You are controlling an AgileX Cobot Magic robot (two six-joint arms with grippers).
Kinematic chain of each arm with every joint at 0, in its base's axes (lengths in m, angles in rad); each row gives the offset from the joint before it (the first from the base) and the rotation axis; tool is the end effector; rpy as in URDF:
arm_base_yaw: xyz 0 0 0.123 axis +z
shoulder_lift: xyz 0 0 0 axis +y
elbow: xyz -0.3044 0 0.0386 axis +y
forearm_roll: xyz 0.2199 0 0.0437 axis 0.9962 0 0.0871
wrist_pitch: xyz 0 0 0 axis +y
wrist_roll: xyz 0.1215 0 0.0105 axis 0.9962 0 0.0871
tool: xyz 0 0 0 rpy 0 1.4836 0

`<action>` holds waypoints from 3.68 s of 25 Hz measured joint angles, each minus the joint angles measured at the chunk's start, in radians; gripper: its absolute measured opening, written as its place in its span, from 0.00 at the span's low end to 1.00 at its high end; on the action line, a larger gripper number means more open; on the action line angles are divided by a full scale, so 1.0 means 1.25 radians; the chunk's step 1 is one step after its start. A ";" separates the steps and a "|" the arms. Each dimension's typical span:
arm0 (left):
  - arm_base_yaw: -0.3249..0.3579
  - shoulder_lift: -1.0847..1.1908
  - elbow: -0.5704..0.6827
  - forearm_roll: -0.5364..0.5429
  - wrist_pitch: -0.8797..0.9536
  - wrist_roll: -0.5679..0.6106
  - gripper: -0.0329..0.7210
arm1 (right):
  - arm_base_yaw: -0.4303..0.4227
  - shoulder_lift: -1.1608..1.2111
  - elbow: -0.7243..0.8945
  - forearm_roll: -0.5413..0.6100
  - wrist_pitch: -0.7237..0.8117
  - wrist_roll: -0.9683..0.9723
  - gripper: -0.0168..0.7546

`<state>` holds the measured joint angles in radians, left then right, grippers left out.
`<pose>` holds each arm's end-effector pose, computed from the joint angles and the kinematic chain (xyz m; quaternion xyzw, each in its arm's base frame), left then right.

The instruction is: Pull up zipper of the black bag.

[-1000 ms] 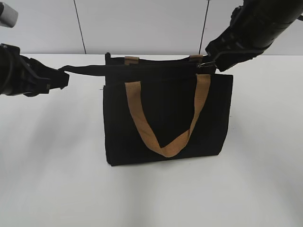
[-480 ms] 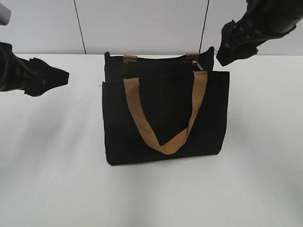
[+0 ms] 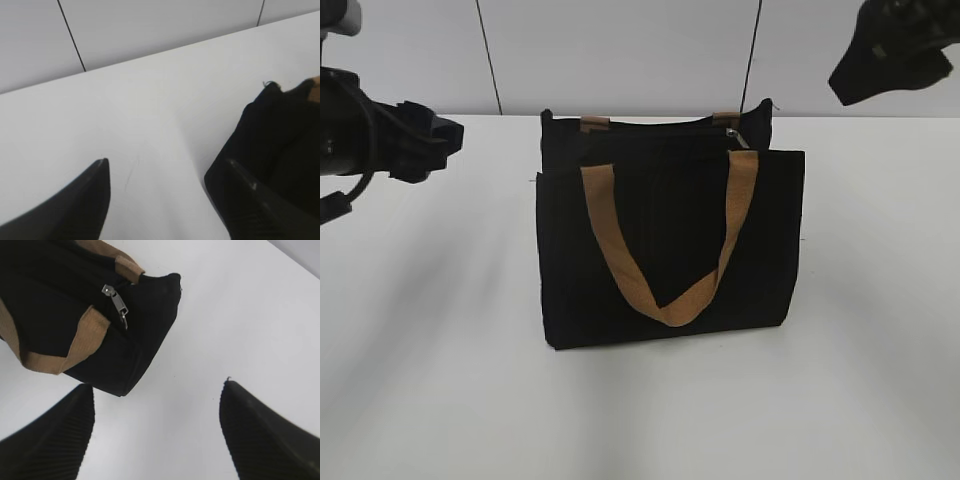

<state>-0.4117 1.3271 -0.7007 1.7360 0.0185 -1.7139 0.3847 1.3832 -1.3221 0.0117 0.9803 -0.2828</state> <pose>0.2508 -0.1069 0.2719 0.1826 0.8497 -0.0879 0.4867 0.2533 0.1038 0.3599 -0.3106 0.9008 0.0211 0.3028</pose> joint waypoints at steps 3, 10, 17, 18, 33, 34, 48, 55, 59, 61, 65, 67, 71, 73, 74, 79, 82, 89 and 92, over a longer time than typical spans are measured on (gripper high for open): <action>-0.097 -0.002 0.000 -0.054 0.124 0.040 0.73 | 0.000 -0.060 0.059 0.003 -0.001 -0.001 0.79; -0.231 -0.007 -0.044 -0.728 0.421 0.631 0.73 | 0.000 -0.235 0.253 0.056 -0.013 -0.011 0.79; -0.356 -0.105 -0.147 -1.069 0.635 0.964 0.75 | 0.000 -0.435 0.385 0.110 0.015 -0.027 0.79; -0.380 -0.132 -0.149 -1.090 0.660 0.984 0.77 | 0.000 -0.489 0.407 0.111 0.028 -0.026 0.79; -0.480 -0.565 0.036 -1.176 0.807 1.059 0.83 | 0.000 -0.805 0.655 0.067 0.144 0.031 0.79; -0.480 -0.585 0.057 -1.177 0.793 1.064 0.83 | 0.000 -0.806 0.657 0.061 0.143 0.035 0.79; -0.480 -0.648 0.111 -1.221 0.785 1.108 0.75 | 0.000 -0.806 0.682 0.052 0.092 0.057 0.79; -0.480 -0.648 0.119 -1.224 0.845 1.125 0.72 | 0.000 -0.806 0.682 0.050 0.090 0.058 0.79; -0.480 -0.648 0.119 -1.203 0.845 1.129 0.72 | 0.000 -0.806 0.682 0.050 0.090 0.059 0.79; -0.480 -0.648 0.119 -1.197 0.844 1.129 0.71 | 0.000 -0.806 0.682 0.050 0.090 0.059 0.79; -0.435 -0.650 0.119 -1.196 0.843 1.129 0.70 | 0.000 -0.806 0.682 0.055 0.090 0.059 0.79; -0.368 -0.659 0.119 -1.196 0.843 1.129 0.69 | -0.021 -0.806 0.682 0.066 0.090 0.059 0.79; -0.184 -0.734 0.119 -1.194 0.843 1.129 0.68 | -0.130 -0.825 0.682 0.102 0.090 0.059 0.79; -0.077 -0.792 0.119 -1.192 0.843 1.129 0.67 | -0.188 -0.858 0.683 0.110 0.090 0.059 0.79; -0.033 -0.818 0.119 -1.191 0.843 1.129 0.67 | -0.217 -0.881 0.683 0.112 0.090 0.059 0.79; 0.203 -0.962 0.119 -1.191 0.843 1.129 0.67 | -0.307 -1.010 0.683 0.114 0.090 0.059 0.79; 0.308 -1.021 0.119 -1.191 0.843 1.129 0.67 | -0.318 -1.070 0.683 0.114 0.090 0.059 0.79; 0.368 -1.066 0.120 -1.191 0.845 1.129 0.65 | -0.319 -1.112 0.683 0.117 0.090 0.059 0.79; 0.368 -1.067 0.120 -1.191 0.845 1.129 0.63 | -0.319 -1.113 0.683 0.118 0.090 0.059 0.79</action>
<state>0.0479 -0.0061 -0.5513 0.2478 1.0749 -0.3021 -0.0140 -0.0082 -0.4688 0.1587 1.0923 -0.2086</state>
